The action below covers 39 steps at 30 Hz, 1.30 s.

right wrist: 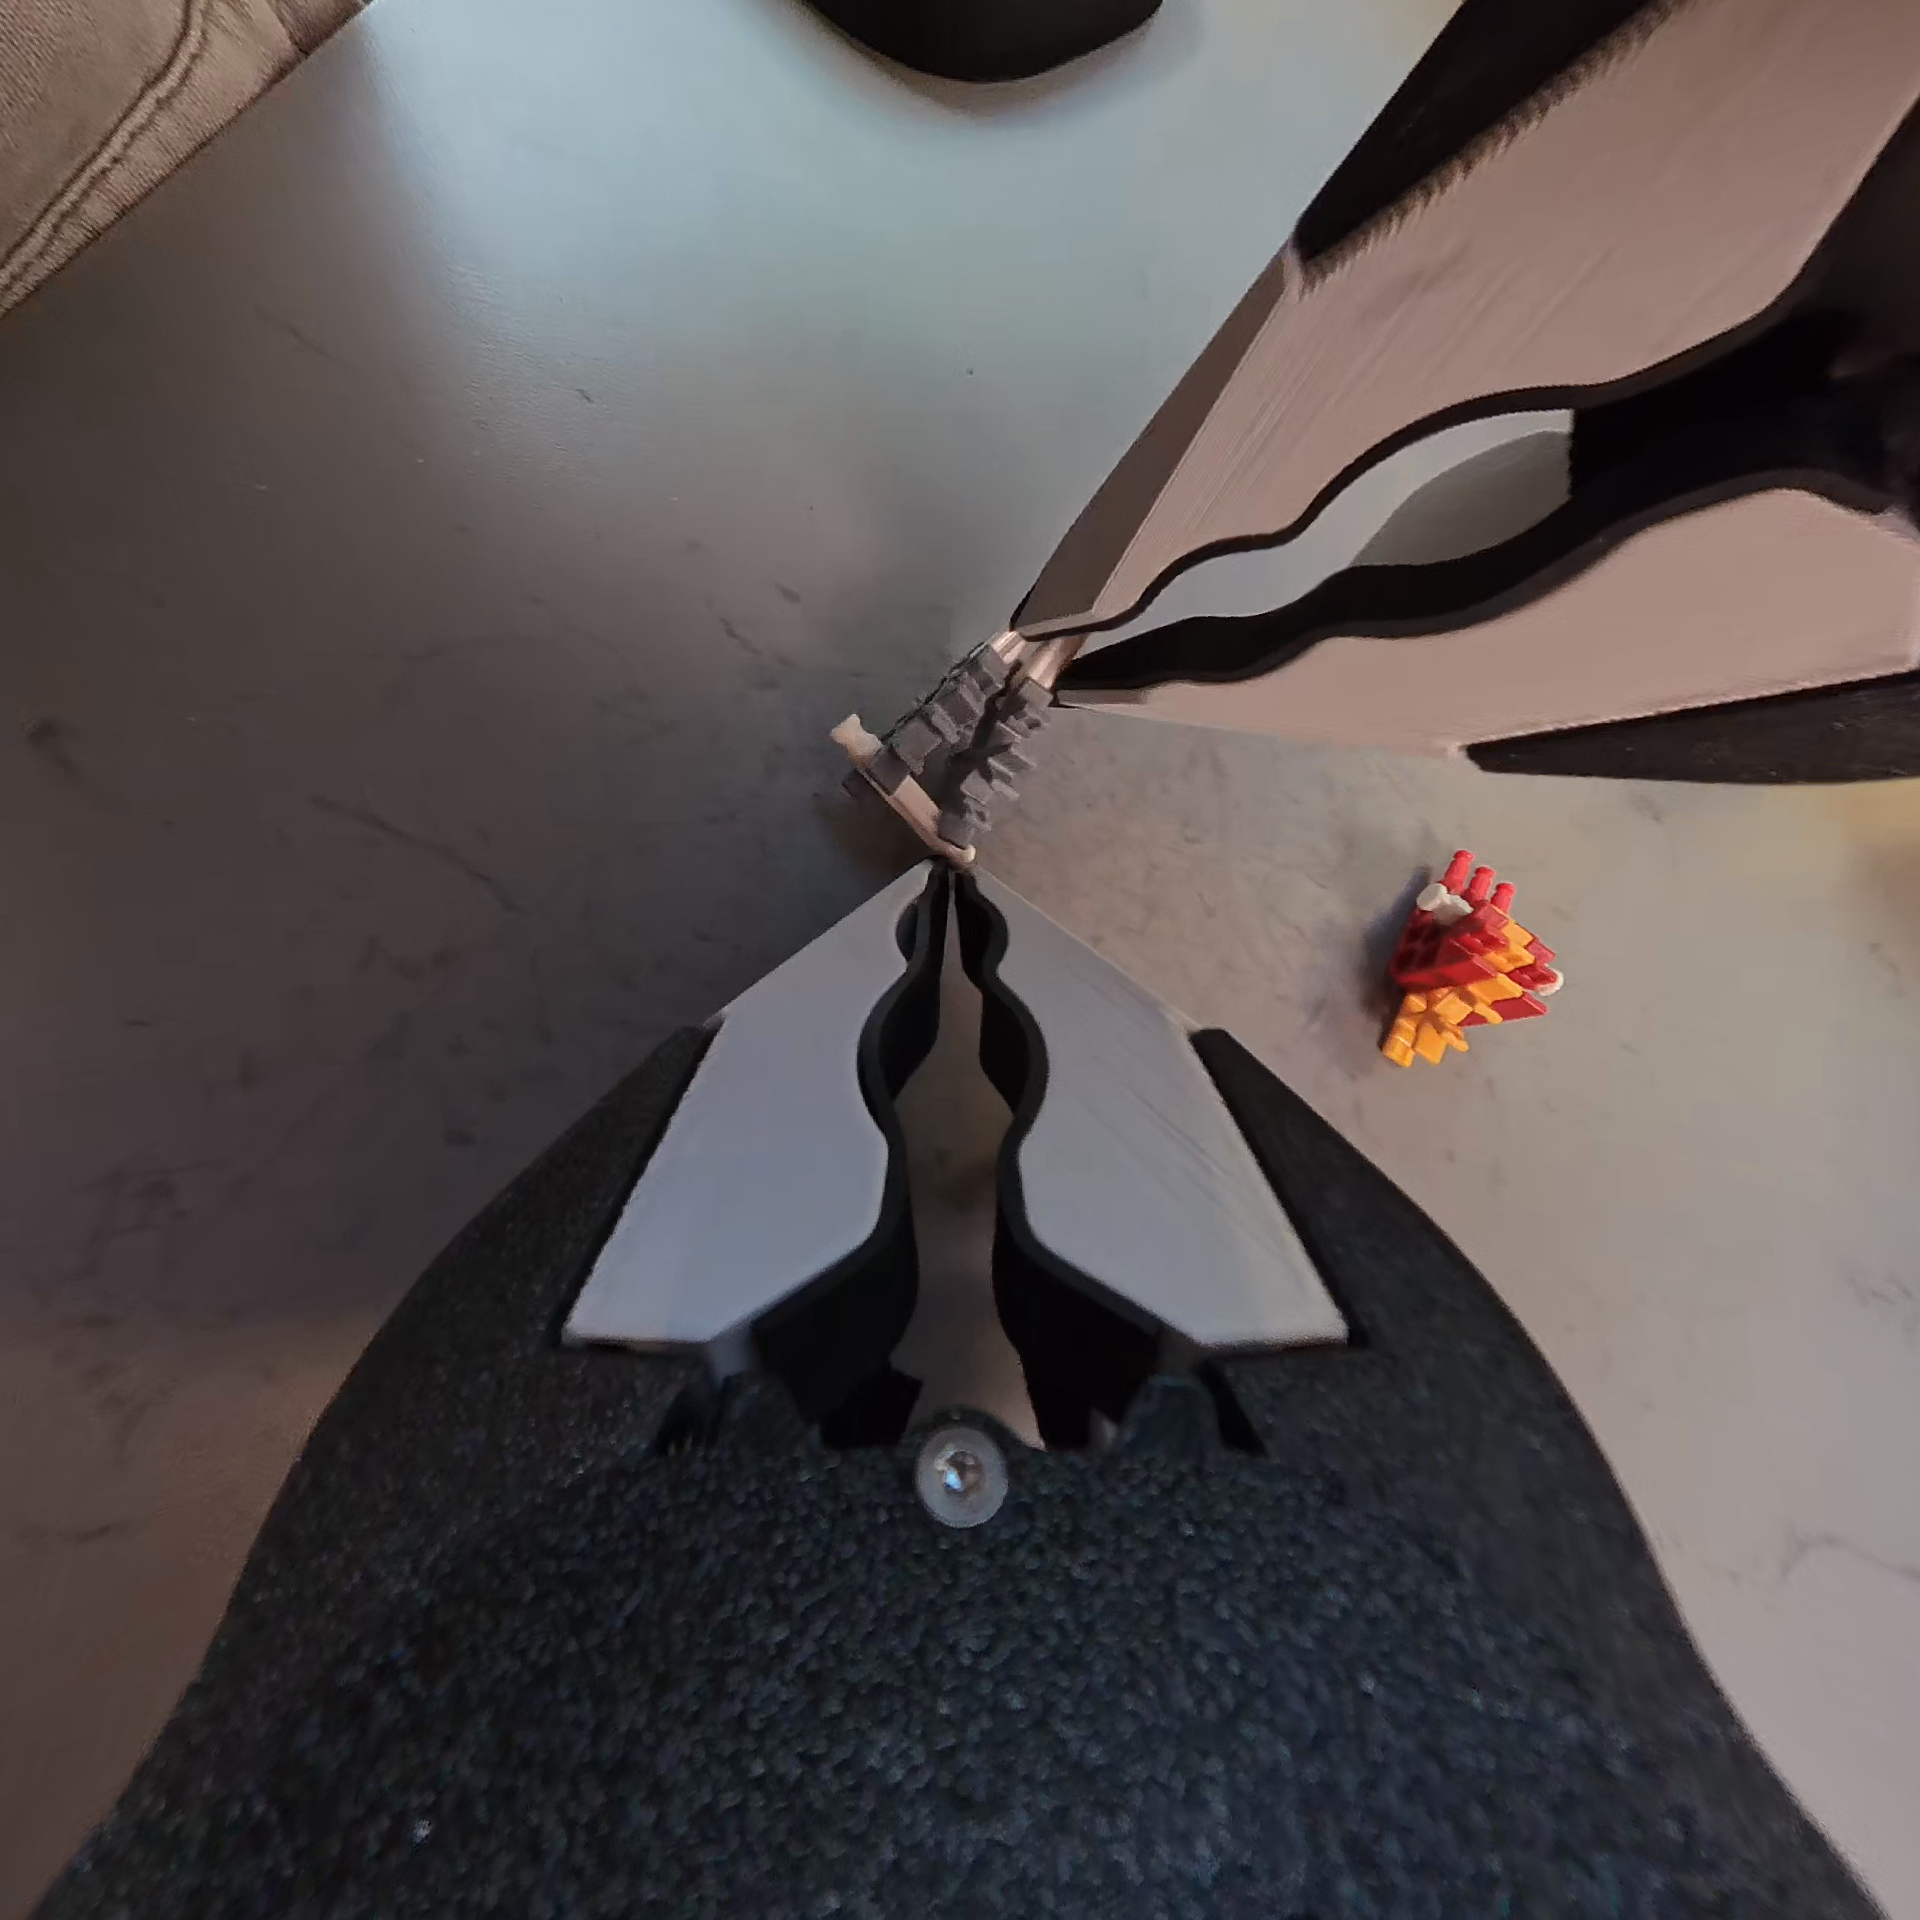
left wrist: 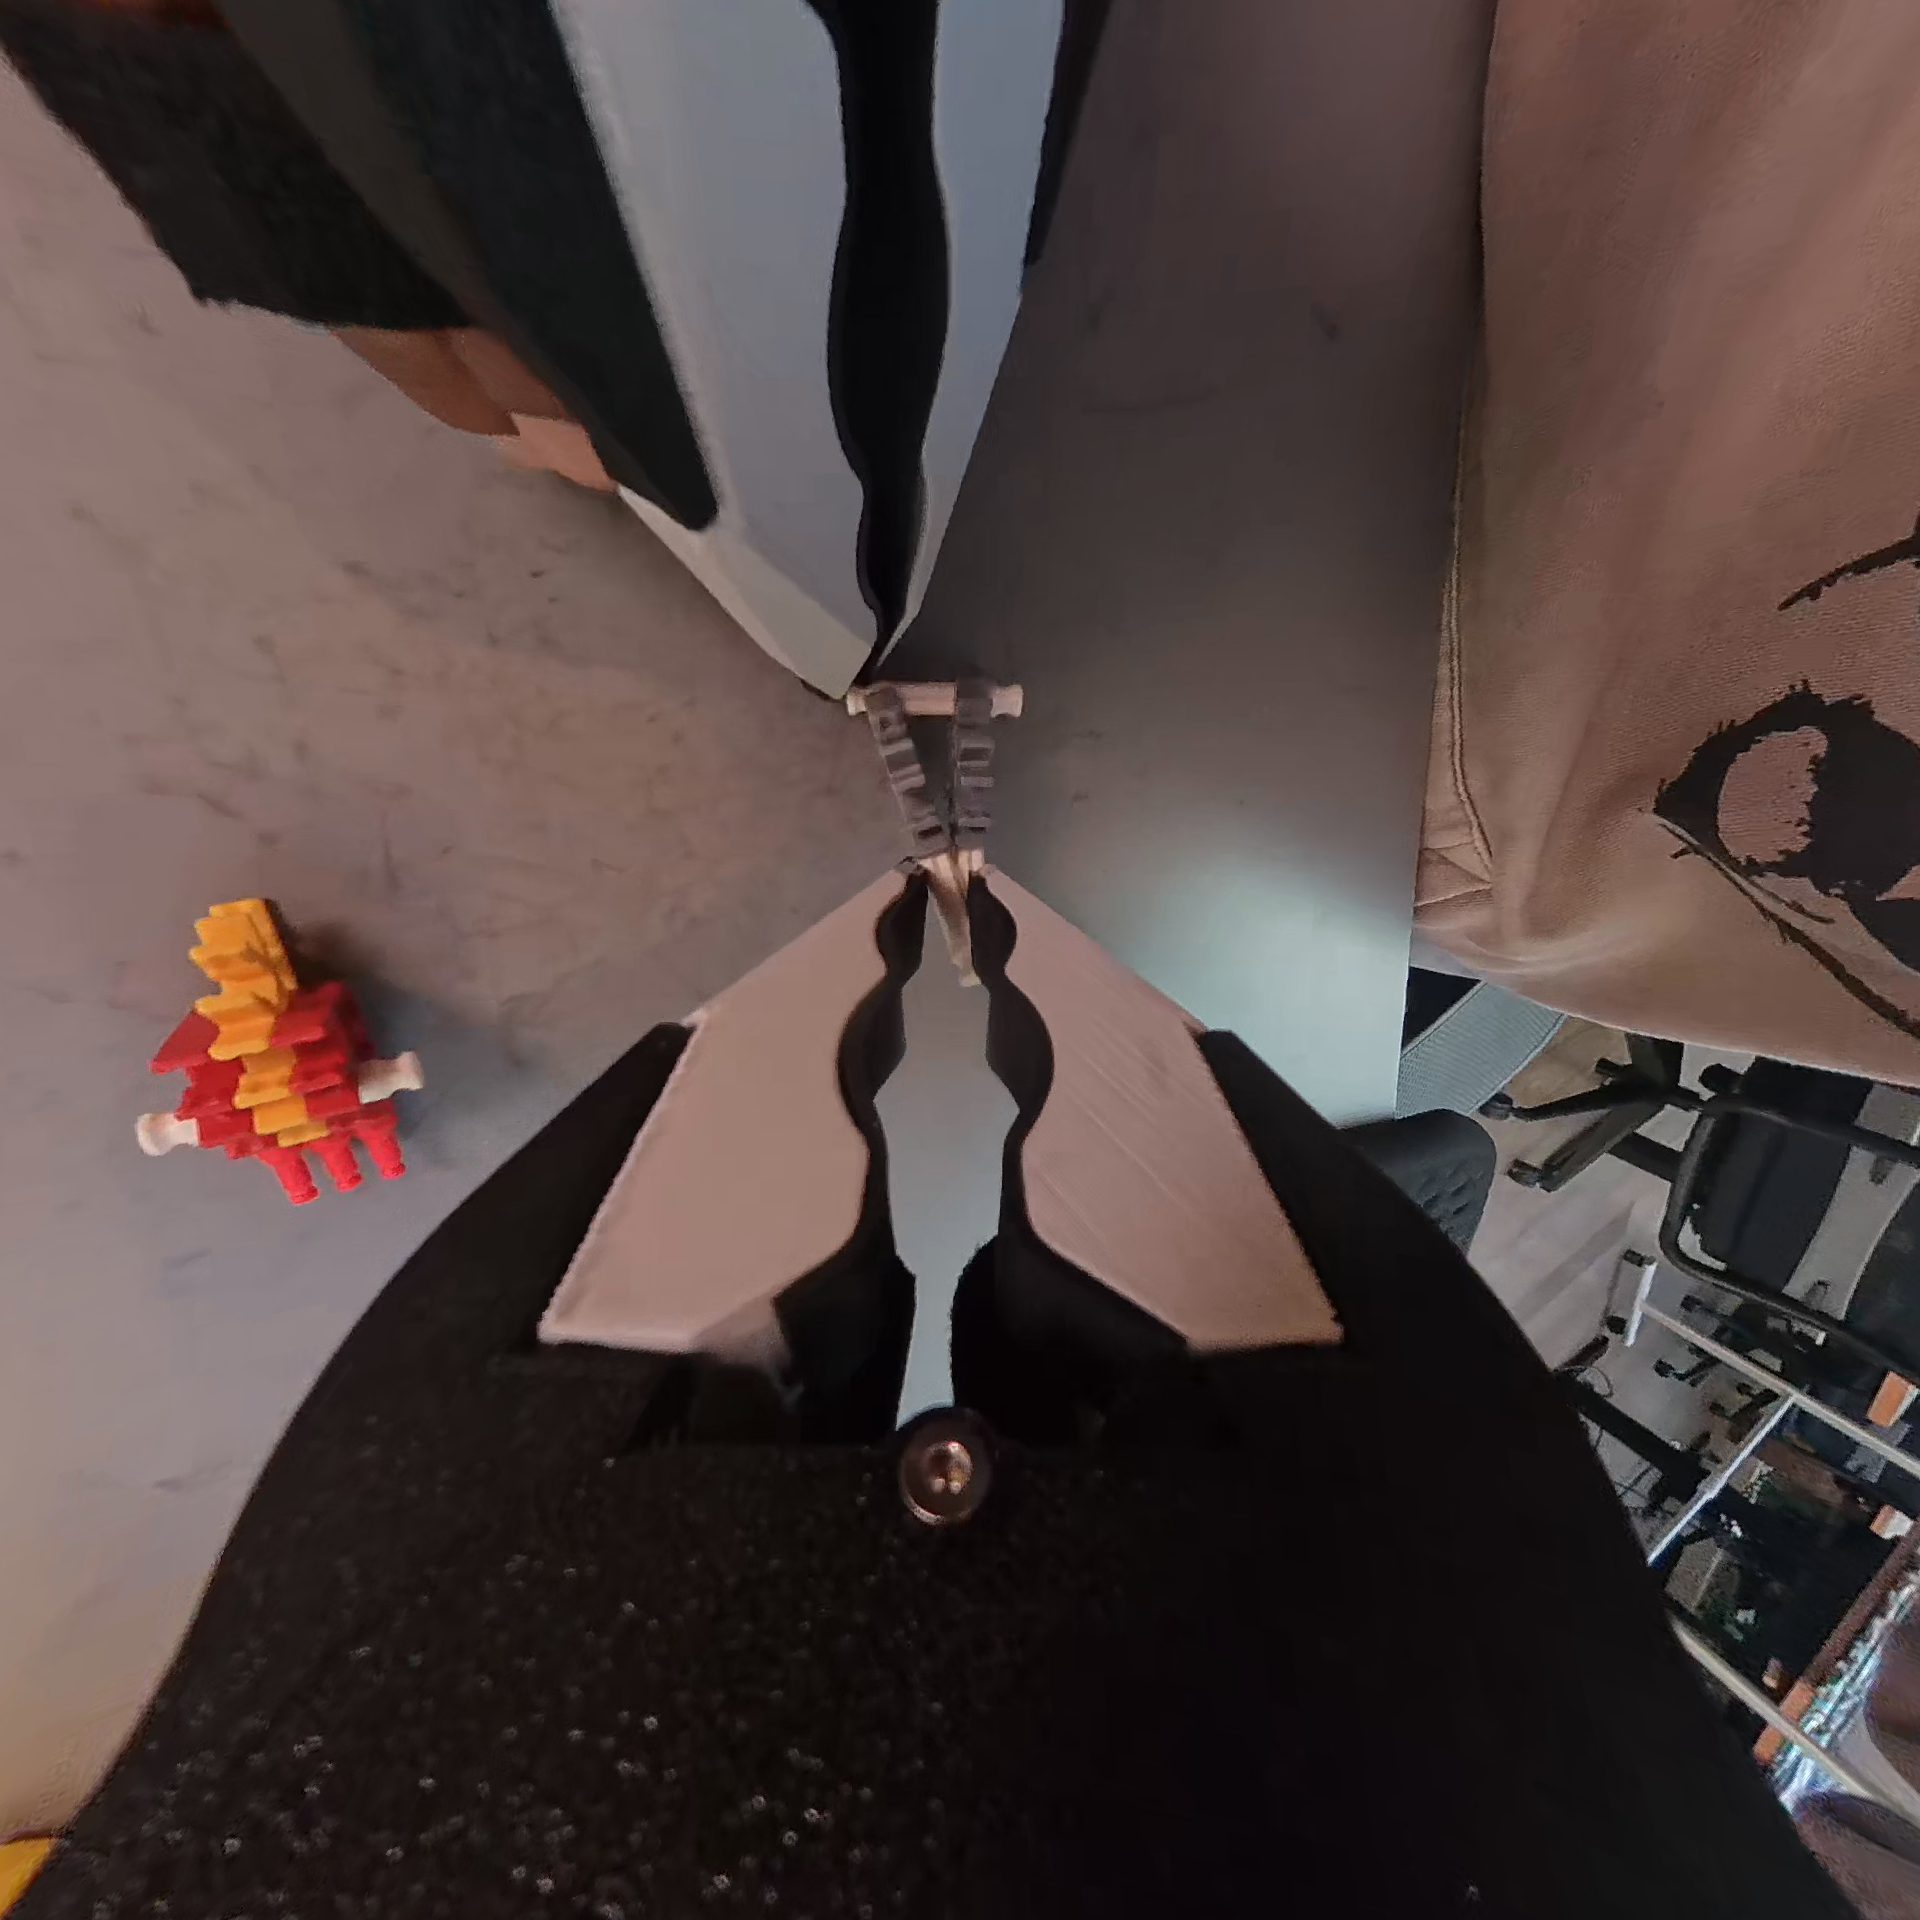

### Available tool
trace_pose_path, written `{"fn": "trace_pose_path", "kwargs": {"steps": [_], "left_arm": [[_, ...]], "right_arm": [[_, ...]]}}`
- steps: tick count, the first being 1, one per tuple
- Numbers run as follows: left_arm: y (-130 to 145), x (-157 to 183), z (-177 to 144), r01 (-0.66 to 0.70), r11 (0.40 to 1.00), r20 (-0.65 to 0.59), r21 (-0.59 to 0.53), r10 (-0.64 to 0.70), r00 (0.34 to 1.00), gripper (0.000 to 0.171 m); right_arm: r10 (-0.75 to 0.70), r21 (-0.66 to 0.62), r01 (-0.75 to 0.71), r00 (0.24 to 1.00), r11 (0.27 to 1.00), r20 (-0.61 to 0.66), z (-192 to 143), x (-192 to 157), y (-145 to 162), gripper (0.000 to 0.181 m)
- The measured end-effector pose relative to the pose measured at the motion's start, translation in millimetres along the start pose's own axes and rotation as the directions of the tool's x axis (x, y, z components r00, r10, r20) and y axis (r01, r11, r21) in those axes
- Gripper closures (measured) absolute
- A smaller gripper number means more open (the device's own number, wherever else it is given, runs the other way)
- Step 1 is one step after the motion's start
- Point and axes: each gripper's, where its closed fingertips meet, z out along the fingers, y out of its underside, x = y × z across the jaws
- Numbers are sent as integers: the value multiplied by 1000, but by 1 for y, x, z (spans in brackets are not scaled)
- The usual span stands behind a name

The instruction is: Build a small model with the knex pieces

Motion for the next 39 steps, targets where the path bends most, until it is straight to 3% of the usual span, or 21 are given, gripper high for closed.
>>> {"fn": "trace_pose_path", "kwargs": {"steps": [3, 8, 12, 16, 19, 23, 27, 32, 39], "left_arm": [[0, -2, 4, 73, 994, 38, 86, -76, 996, 165], [-3, -11, 4, 152, 918, 156, 366, -221, 963, 166], [-10, -19, 1, 174, 766, 219, 618, -380, 899, 166], [-15, -21, 5, 121, 659, 263, 742, -453, 852, 166], [-19, -18, 7, 71, 644, 295, 761, -442, 847, 166], [-19, -12, 7, 8, 665, 357, 746, -410, 839, 166], [-19, 5, 11, -90, 708, 414, 700, -300, 859, 165], [-12, 16, 20, -91, 740, 382, 666, -234, 894, 165], [-10, 16, 23, -13, 700, 335, 714, -325, 885, 166]], "right_arm": [[30, -4, -30, 999, 1000, -26, -2, 4, 2, 175], [126, 22, -125, 992, 992, -25, -20, 11, 2, 157], [299, -8, -299, 954, 954, -27, -29, 9, 1, 132], [404, 18, -405, 906, 914, -126, -18, 7, -7, 129], [375, -34, -390, 903, 920, -210, -16, 9, 3, 141], [335, -44, -349, 921, 936, -199, -15, 6, -4, 149], [277, -58, -282, 957, 957, -91, -12, -7, -10, 149], [235, -101, -227, 968, 969, 85, -1, -27, -14, 149], [266, -98, -253, 952, 963, 151, 2, -23, -21, 149]]}}
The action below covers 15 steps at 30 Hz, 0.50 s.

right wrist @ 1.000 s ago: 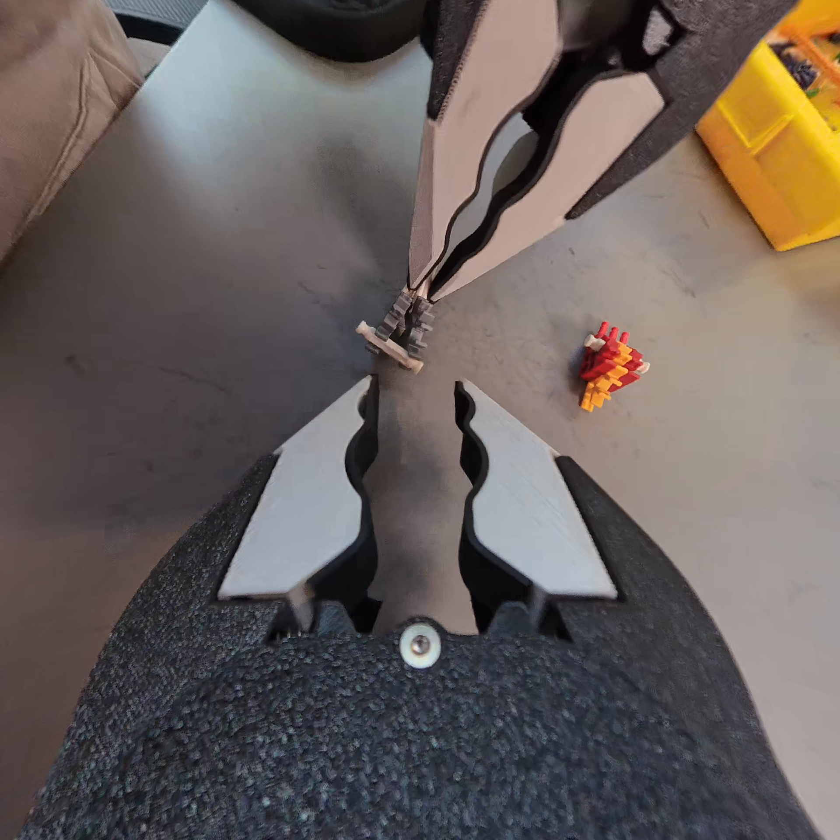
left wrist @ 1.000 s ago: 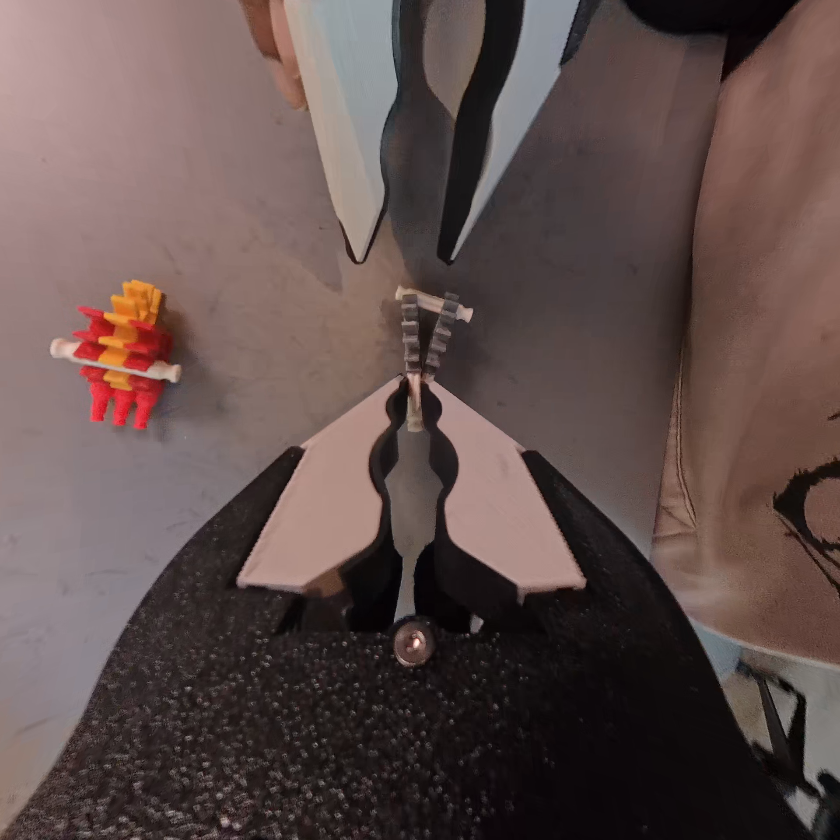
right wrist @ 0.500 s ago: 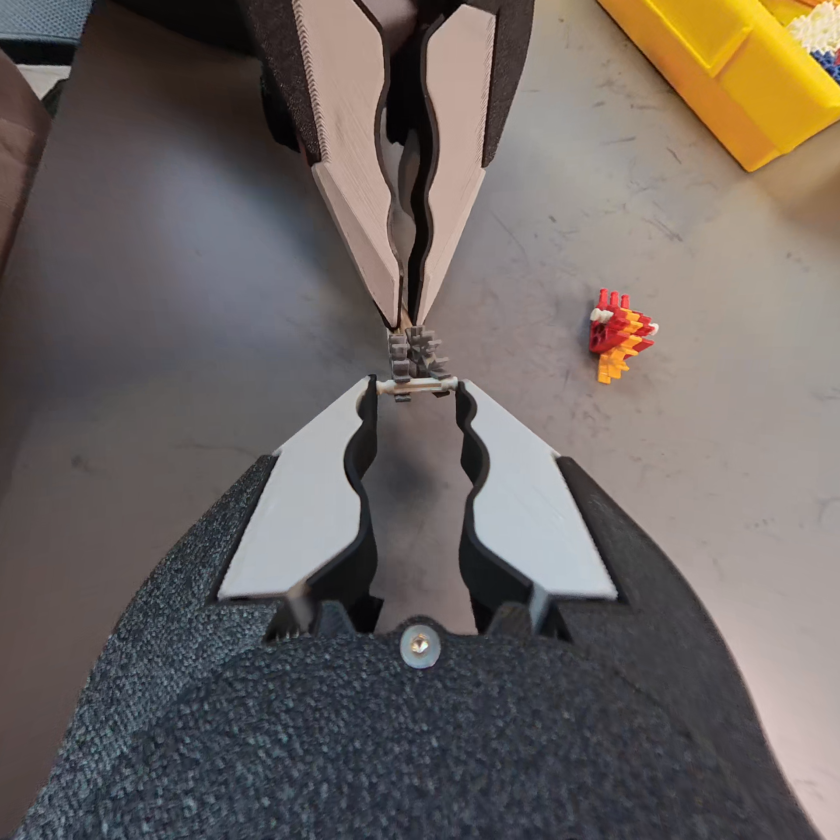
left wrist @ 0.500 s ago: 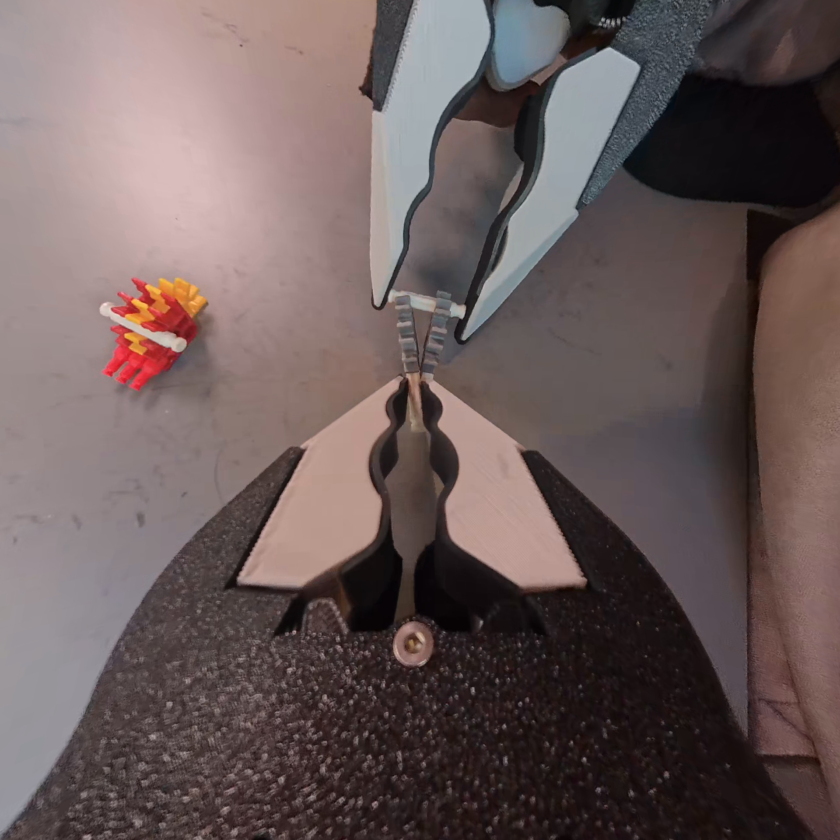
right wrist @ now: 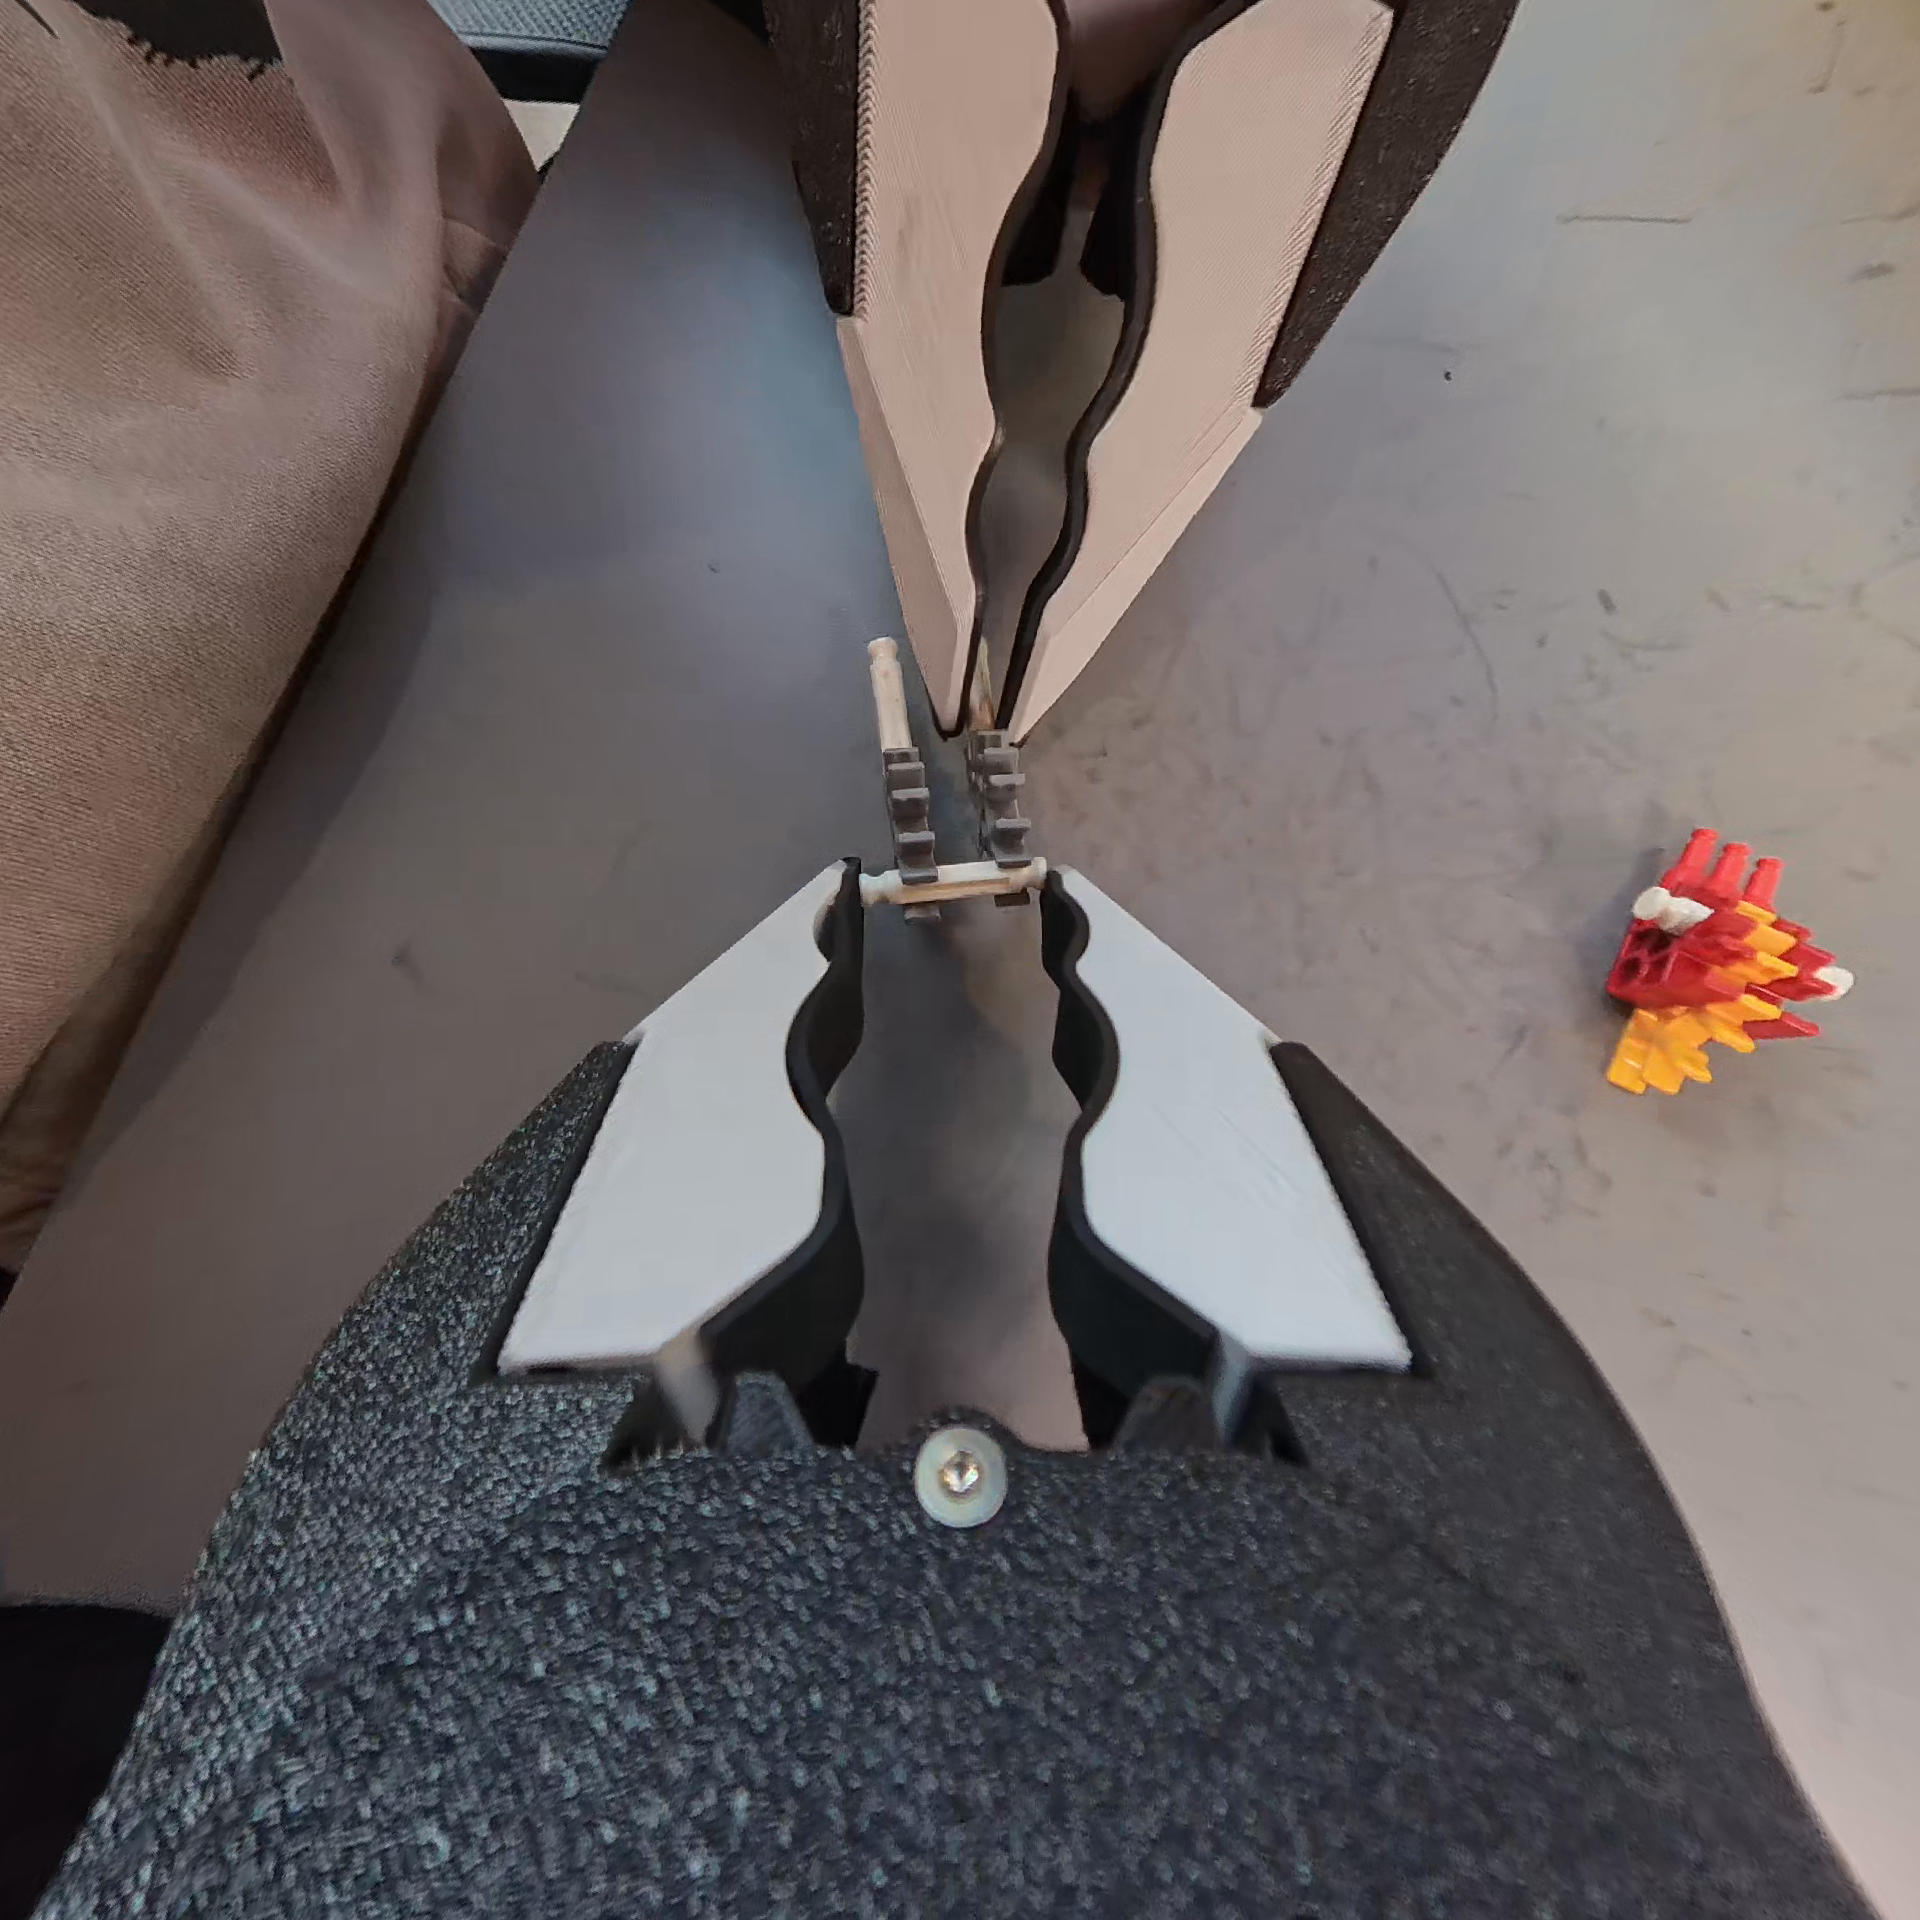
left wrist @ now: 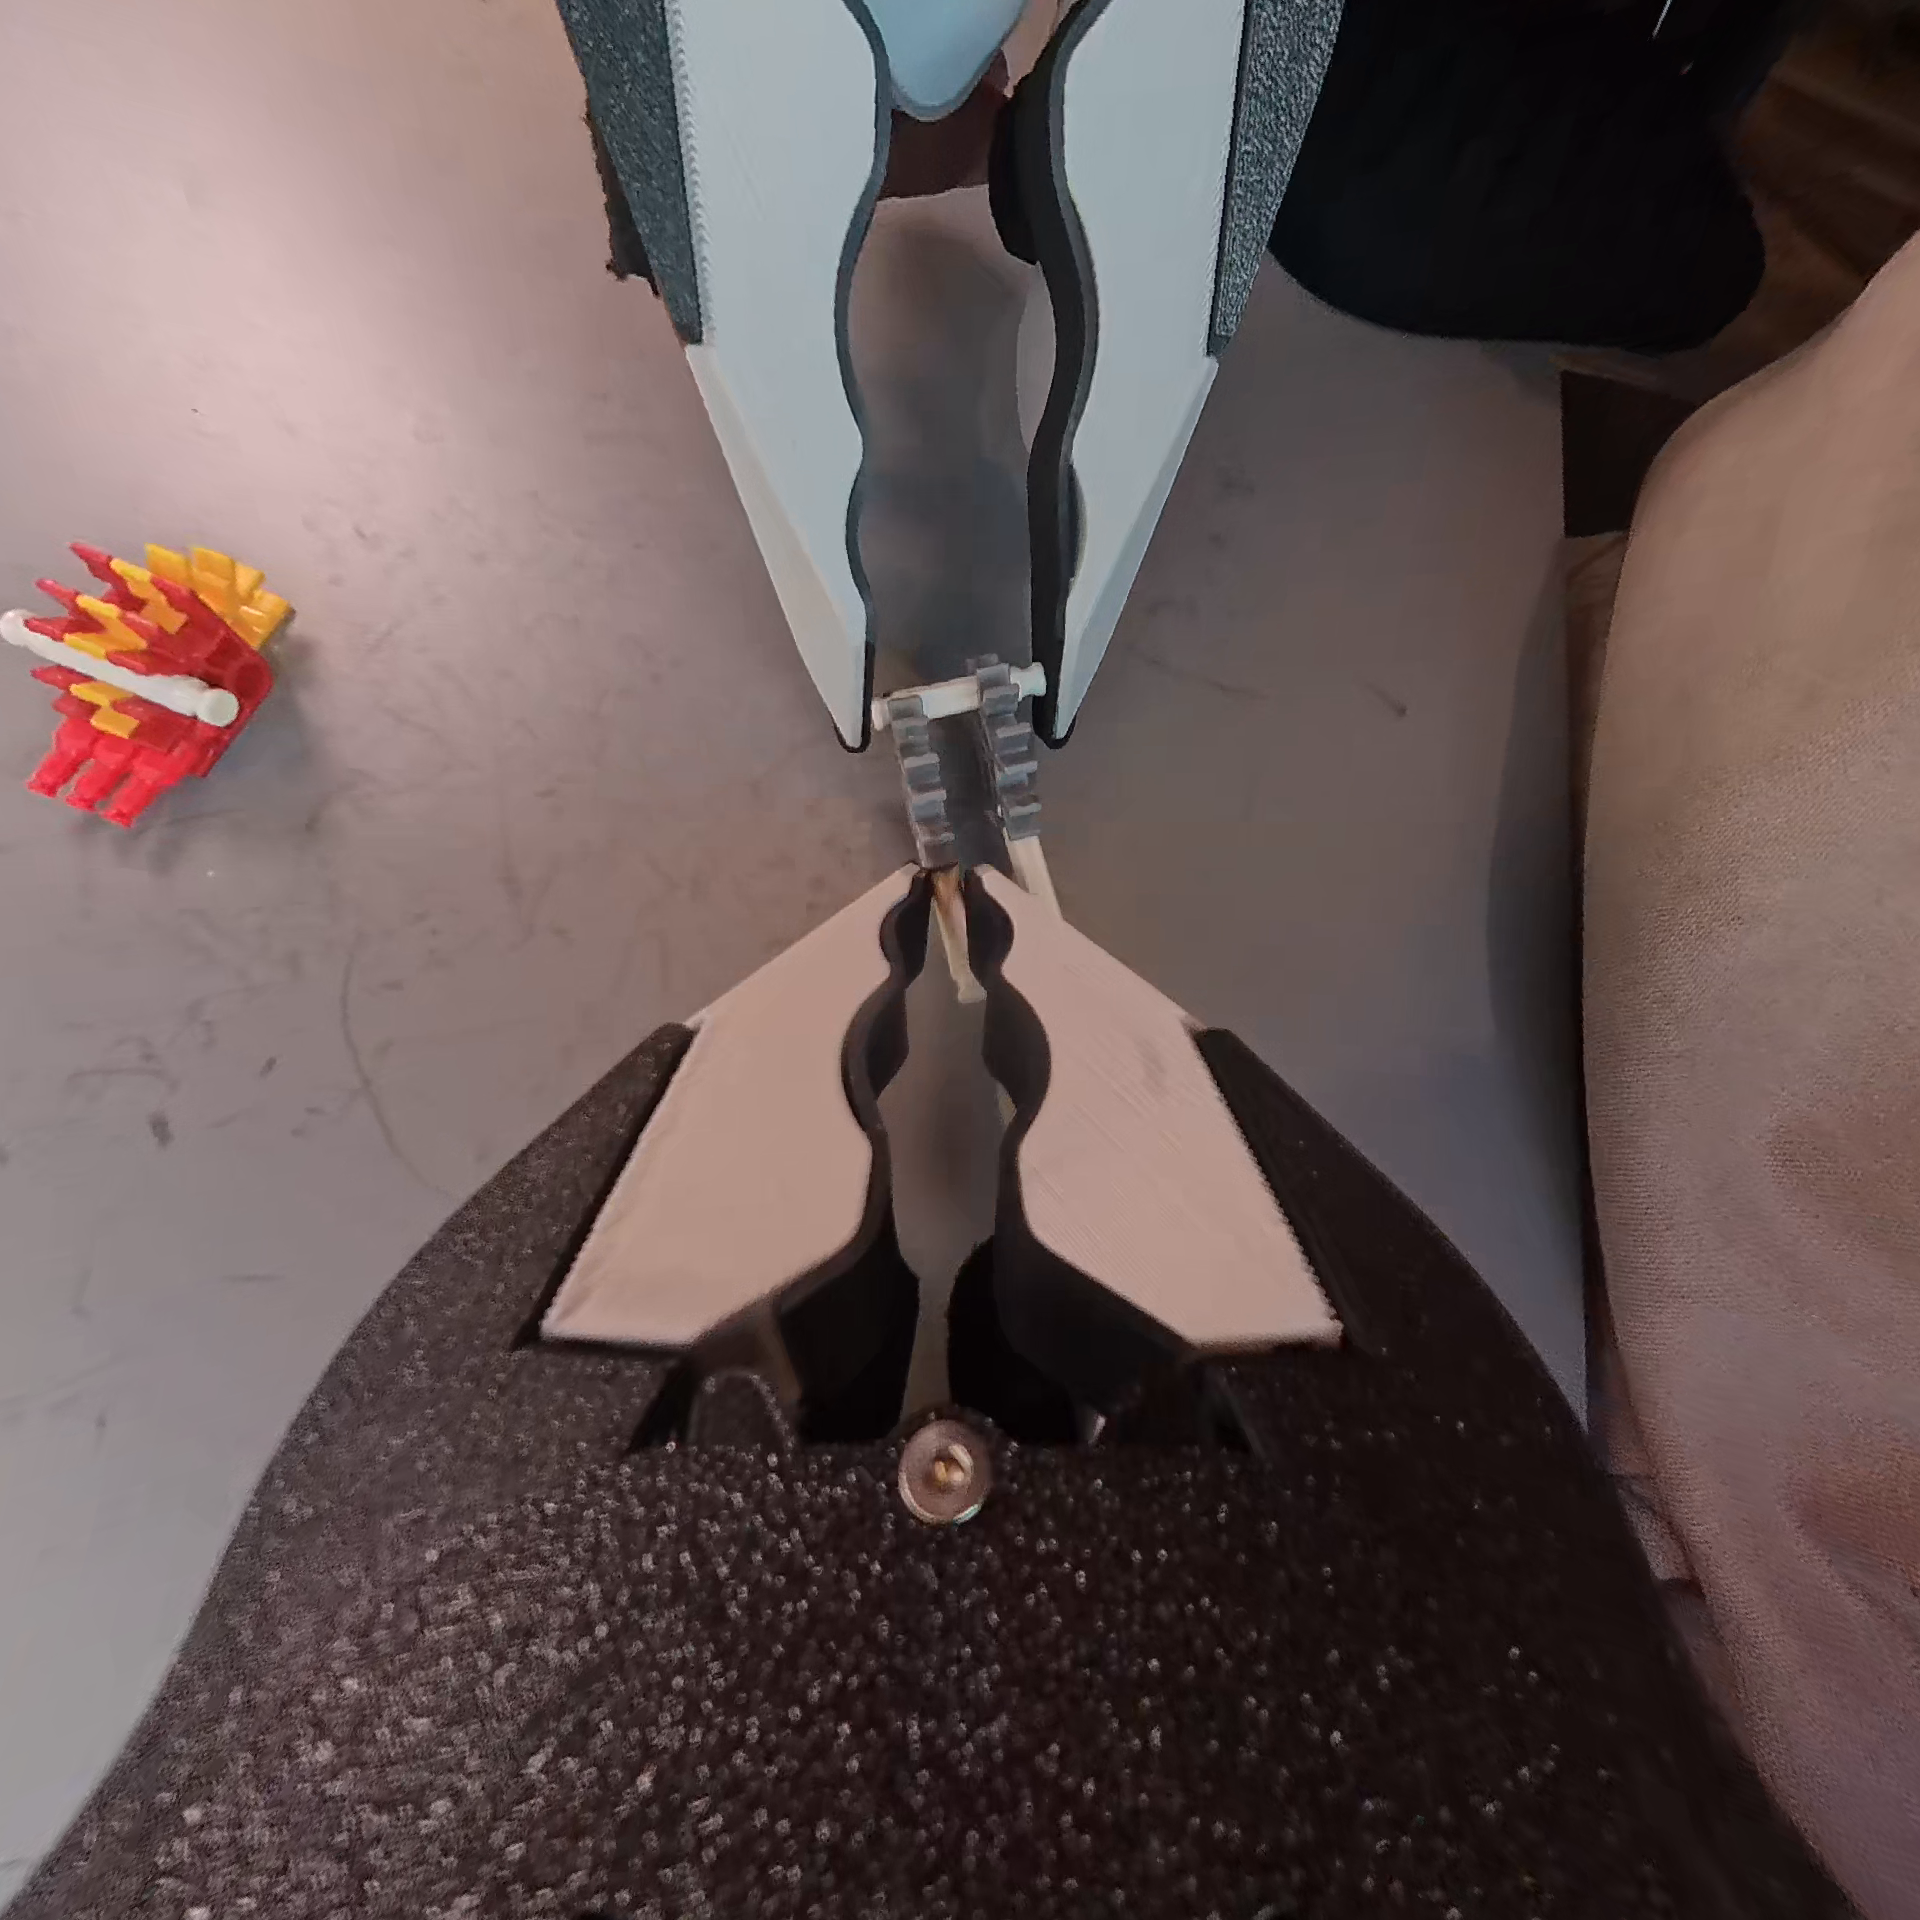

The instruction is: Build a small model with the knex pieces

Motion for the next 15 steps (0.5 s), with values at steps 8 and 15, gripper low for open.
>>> {"fn": "trace_pose_path", "kwargs": {"steps": [8, 15], "left_arm": [[-4, 3, -4, 52, 999, -13, 16, -52, 999, 165], [-5, -6, -2, 199, 980, 14, -12, -199, 980, 166]], "right_arm": [[35, 7, -36, 999, 999, 24, 6, -4, 5, 149], [52, 10, -51, 996, 999, -67, 2, 2, 5, 136]]}}
